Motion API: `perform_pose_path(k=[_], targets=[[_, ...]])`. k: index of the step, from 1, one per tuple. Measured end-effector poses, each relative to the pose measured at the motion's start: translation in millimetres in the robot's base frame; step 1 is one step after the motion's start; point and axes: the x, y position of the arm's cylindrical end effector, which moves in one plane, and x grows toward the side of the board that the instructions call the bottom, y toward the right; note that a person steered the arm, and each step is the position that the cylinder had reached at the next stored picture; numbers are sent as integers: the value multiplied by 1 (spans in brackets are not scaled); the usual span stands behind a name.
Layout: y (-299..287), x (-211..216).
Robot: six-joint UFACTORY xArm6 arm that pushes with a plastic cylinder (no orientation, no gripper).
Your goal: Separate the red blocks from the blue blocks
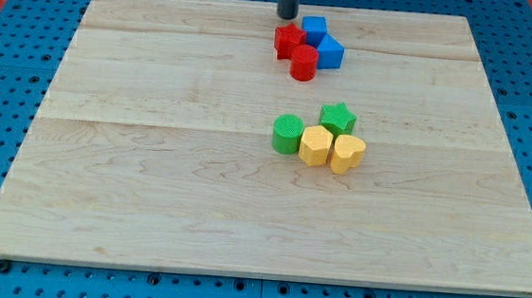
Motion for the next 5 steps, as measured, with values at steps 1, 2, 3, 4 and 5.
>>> perform_pose_path(k=[1,2,3,4,5], targets=[[60,36],[78,41],[33,75],[28,120],[90,134]])
